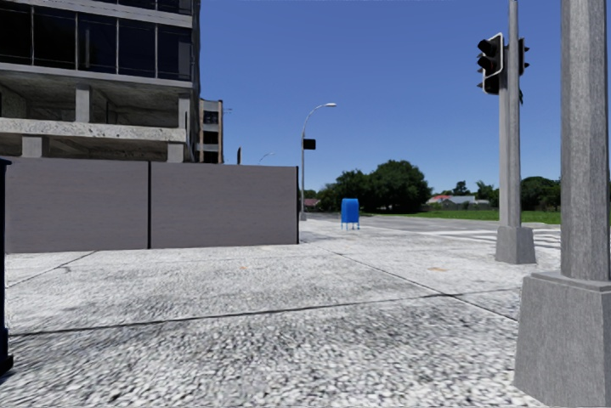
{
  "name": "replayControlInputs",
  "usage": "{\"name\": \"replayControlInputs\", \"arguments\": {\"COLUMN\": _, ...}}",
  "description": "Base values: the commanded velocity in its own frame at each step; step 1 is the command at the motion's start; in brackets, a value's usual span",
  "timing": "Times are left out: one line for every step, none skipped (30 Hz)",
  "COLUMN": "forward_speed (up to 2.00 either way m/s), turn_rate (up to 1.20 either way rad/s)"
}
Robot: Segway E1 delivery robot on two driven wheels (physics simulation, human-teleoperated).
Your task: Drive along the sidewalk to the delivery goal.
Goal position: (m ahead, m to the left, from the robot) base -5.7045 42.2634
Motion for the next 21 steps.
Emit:
{"name": "replayControlInputs", "arguments": {"forward_speed": 1.27, "turn_rate": 0.47}}
{"name": "replayControlInputs", "arguments": {"forward_speed": 1.27, "turn_rate": 0.43}}
{"name": "replayControlInputs", "arguments": {"forward_speed": 1.27, "turn_rate": 0.43}}
{"name": "replayControlInputs", "arguments": {"forward_speed": 1.27, "turn_rate": 0.43}}
{"name": "replayControlInputs", "arguments": {"forward_speed": 1.27, "turn_rate": 0.43}}
{"name": "replayControlInputs", "arguments": {"forward_speed": 1.27, "turn_rate": 0.43}}
{"name": "replayControlInputs", "arguments": {"forward_speed": 1.27, "turn_rate": 0.42}}
{"name": "replayControlInputs", "arguments": {"forward_speed": 1.27, "turn_rate": 0.42}}
{"name": "replayControlInputs", "arguments": {"forward_speed": 1.27, "turn_rate": 0.42}}
{"name": "replayControlInputs", "arguments": {"forward_speed": 1.27, "turn_rate": 0.42}}
{"name": "replayControlInputs", "arguments": {"forward_speed": 1.27, "turn_rate": 0.42}}
{"name": "replayControlInputs", "arguments": {"forward_speed": 1.27, "turn_rate": 0.42}}
{"name": "replayControlInputs", "arguments": {"forward_speed": 1.28, "turn_rate": 0.42}}
{"name": "replayControlInputs", "arguments": {"forward_speed": 1.28, "turn_rate": 0.42}}
{"name": "replayControlInputs", "arguments": {"forward_speed": 1.28, "turn_rate": 0.42}}
{"name": "replayControlInputs", "arguments": {"forward_speed": 1.29, "turn_rate": 0.42}}
{"name": "replayControlInputs", "arguments": {"forward_speed": 1.30, "turn_rate": 0.42}}
{"name": "replayControlInputs", "arguments": {"forward_speed": 1.30, "turn_rate": 0.42}}
{"name": "replayControlInputs", "arguments": {"forward_speed": 1.32, "turn_rate": 0.42}}
{"name": "replayControlInputs", "arguments": {"forward_speed": 1.33, "turn_rate": 0.42}}
{"name": "replayControlInputs", "arguments": {"forward_speed": 1.33, "turn_rate": 0.42}}
